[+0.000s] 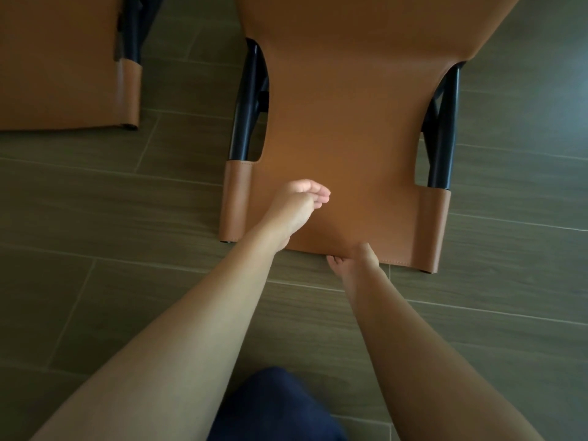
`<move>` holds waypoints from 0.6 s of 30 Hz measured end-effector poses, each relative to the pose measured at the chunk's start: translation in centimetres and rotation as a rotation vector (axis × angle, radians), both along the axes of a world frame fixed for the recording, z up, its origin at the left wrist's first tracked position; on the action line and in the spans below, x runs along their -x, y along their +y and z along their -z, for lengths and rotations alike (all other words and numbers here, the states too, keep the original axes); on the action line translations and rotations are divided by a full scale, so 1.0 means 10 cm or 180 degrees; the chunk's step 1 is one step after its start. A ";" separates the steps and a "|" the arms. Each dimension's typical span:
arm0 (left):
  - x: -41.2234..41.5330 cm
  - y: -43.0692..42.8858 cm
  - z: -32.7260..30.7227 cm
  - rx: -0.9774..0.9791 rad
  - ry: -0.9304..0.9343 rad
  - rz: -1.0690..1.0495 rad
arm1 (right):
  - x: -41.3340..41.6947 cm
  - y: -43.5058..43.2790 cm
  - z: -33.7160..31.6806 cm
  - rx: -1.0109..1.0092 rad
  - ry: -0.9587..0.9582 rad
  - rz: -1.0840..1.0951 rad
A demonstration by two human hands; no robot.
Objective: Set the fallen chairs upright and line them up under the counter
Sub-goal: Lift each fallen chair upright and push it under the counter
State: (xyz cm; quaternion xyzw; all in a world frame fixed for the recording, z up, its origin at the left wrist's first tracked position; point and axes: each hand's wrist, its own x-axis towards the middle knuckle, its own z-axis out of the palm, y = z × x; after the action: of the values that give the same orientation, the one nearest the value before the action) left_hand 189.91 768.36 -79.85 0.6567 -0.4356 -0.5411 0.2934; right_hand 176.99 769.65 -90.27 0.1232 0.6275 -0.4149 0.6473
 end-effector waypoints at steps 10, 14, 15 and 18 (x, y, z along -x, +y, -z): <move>0.09 -0.08 -0.27 0.0094 -0.0317 0.0411 | 0.03 -0.08 -0.23 -0.0527 -0.0314 0.0614; -0.03 -0.09 -0.40 0.0149 -0.0520 0.0377 | 0.02 -0.10 -0.47 -0.0353 -0.0093 0.0383; -0.04 -0.07 -0.45 0.0158 -0.0533 0.0335 | 0.02 -0.09 -0.57 -0.0227 -0.0076 0.0345; -0.03 -0.03 -0.68 0.0336 -0.0744 0.0434 | 0.02 -0.02 -0.94 0.0011 -0.0358 0.0607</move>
State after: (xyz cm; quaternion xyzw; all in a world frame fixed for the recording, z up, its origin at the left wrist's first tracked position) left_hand 190.18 768.06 -73.08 0.6679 -0.5383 -0.4560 0.2373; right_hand 176.76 769.41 -80.91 0.2043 0.5748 -0.4681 0.6393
